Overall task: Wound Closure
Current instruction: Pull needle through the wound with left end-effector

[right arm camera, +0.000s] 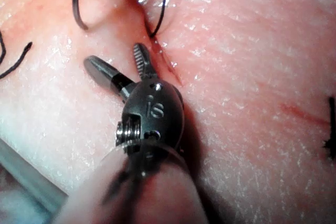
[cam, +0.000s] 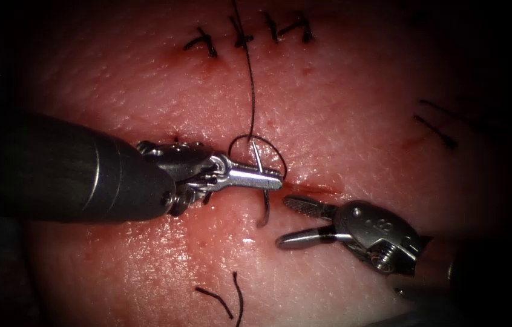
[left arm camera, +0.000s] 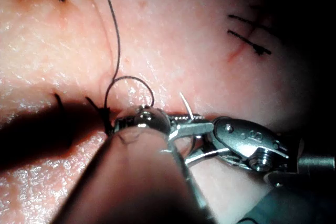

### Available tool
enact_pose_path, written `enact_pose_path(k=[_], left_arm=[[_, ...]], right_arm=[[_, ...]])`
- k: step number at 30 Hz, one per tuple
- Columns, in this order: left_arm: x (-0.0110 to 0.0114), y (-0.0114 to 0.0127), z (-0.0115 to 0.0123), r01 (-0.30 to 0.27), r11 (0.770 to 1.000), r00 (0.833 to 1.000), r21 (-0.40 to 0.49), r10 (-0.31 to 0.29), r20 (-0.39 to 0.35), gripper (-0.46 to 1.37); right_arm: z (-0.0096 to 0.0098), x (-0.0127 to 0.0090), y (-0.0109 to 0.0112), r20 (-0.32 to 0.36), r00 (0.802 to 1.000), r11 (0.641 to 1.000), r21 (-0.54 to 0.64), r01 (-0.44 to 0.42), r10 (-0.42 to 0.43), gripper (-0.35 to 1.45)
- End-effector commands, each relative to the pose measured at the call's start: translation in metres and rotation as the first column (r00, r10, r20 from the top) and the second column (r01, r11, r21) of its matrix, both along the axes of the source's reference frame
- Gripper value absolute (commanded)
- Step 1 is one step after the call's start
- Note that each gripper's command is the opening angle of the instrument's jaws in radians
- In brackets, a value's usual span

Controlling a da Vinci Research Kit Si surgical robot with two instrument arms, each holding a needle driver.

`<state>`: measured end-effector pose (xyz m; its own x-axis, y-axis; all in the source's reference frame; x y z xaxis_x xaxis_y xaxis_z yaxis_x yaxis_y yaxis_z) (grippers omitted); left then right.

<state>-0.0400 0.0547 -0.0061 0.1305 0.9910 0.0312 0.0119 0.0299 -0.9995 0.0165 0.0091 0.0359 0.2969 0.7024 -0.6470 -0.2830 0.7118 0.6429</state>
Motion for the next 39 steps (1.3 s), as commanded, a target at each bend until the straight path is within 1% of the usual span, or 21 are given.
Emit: enact_pose_path(k=[1,2,5,9,12,16,18,20,23,25,26,28,29,30,31,32,33,34,35,36,39], left_arm=[[0.0001,0.0003,-0.0003,-0.01,0.999,1.0,0.032,0.009,0.03,-0.35],[0.0002,0.0004,-0.0008,-0.02,0.998,0.999,0.057,0.017,0.049,-0.35],[0.0004,0.0005,-0.0015,-0.035,0.998,0.995,0.061,0.028,0.1,-0.35],[0.001,0.0005,-0.0031,-0.081,0.994,0.981,0.07,0.067,0.181,-0.35],[0.0013,0.0005,-0.004,-0.104,0.992,0.975,0.066,0.088,0.205,-0.35],[0.002,0.0006,-0.0063,-0.135,0.989,0.962,0.052,0.118,0.245,-0.35],[0.0021,0.0006,-0.0076,-0.148,0.984,0.933,0.098,0.106,0.345,-0.35],[0.0019,0.0005,-0.0088,-0.174,0.977,0.905,0.124,0.11,0.411,-0.35],[0.0016,0.0002,-0.0104,-0.22,0.968,0.894,0.122,0.15,0.422,-0.35],[0.0016,0.0,-0.0112,-0.235,0.965,0.89,0.117,0.165,0.425,-0.35],[0.0016,-0.0002,-0.0118,-0.238,0.967,0.888,0.096,0.177,0.425,-0.35],[0.0018,-0.0007,-0.0128,-0.234,0.972,0.883,-0.001,0.213,0.418,-0.35],[0.0019,-0.0009,-0.0132,-0.225,0.973,0.883,-0.056,0.228,0.409,-0.35],[0.0021,-0.0011,-0.0138,-0.209,0.969,0.898,-0.129,0.243,0.367,-0.35],[0.0022,-0.0012,-0.014,-0.197,0.966,0.905,-0.165,0.244,0.348,-0.35],[0.0024,-0.0014,-0.0145,-0.177,0.959,0.916,-0.221,0.243,0.321,-0.35],[0.0026,-0.0015,-0.0149,-0.152,0.945,0.931,-0.291,0.235,0.279,-0.35],[0.0027,-0.0015,-0.0151,-0.138,0.93,0.942,-0.34,0.229,0.246,-0.35],[0.0028,-0.0015,-0.0153,-0.131,0.922,0.949,-0.363,0.222,0.222,-0.35],[0.0031,-0.0015,-0.0156,-0.12,0.892,0.965,-0.437,0.208,0.159,-0.35],[0.0033,-0.0013,-0.0159,-0.126,0.816,0.985,-0.564,0.168,0.023,-0.35]], right_arm=[[0.0,0.0,-0.0001,0.001,1.0,1.0,-0.001,0.0,0.0,0.86],[0.0,0.0001,-0.0002,0.001,1.0,1.0,-0.001,0.0,0.0,0.86],[0.0,0.0001,-0.0002,0.001,1.0,1.0,-0.002,0.0,0.0,0.86],[0.0001,0.0001,-0.0002,0.003,1.0,1.0,-0.004,-0.002,0.002,0.85],[0.0002,0.0001,-0.0002,0.004,1.0,1.0,-0.004,-0.003,0.003,0.85],[0.0003,0.0001,-0.0001,0.005,1.0,1.0,-0.004,-0.004,0.004,0.86],[0.0003,0.0002,0.0,0.005,1.0,1.0,-0.004,-0.005,0.005,0.86],[0.0003,0.0002,0.0,0.005,1.0,1.0,-0.004,-0.006,0.006,0.86],[0.0003,0.0003,0.0,0.006,1.0,1.0,-0.004,-0.006,0.006,0.86],[0.0003,0.0003,0.0,0.005,1.0,1.0,-0.004,-0.006,0.006,0.86],[0.0003,0.0003,-0.0001,0.005,1.0,1.0,-0.004,-0.006,0.006,0.86],[0.0003,0.0002,-0.0001,0.005,1.0,1.0,-0.004,-0.005,0.005,0.86],[0.0002,0.0002,-0.0001,0.004,1.0,1.0,-0.004,-0.004,0.004,0.86],[0.0002,0.0002,-0.0001,0.004,1.0,1.0,-0.004,-0.004,0.004,0.86],[0.0002,0.0001,-0.0001,0.004,1.0,1.0,-0.004,-0.004,0.004,0.86],[0.0002,0.0001,-0.0001,0.004,1.0,1.0,-0.004,-0.004,0.004,0.86],[0.0002,0.0001,-0.0001,0.004,1.0,1.0,-0.003,-0.003,0.003,0.86],[0.0002,0.0001,-0.0001,0.004,1.0,1.0,-0.003,-0.003,0.003,0.86],[0.0002,0.0001,-0.0001,0.004,1.0,1.0,-0.003,-0.003,0.003,0.86],[0.0002,0.0001,-0.0001,0.004,1.0,1.0,-0.004,-0.003,0.003,0.86],[0.0002,0.0001,-0.0001,0.004,1.0,1.0,-0.004,-0.004,0.004,0.86]])
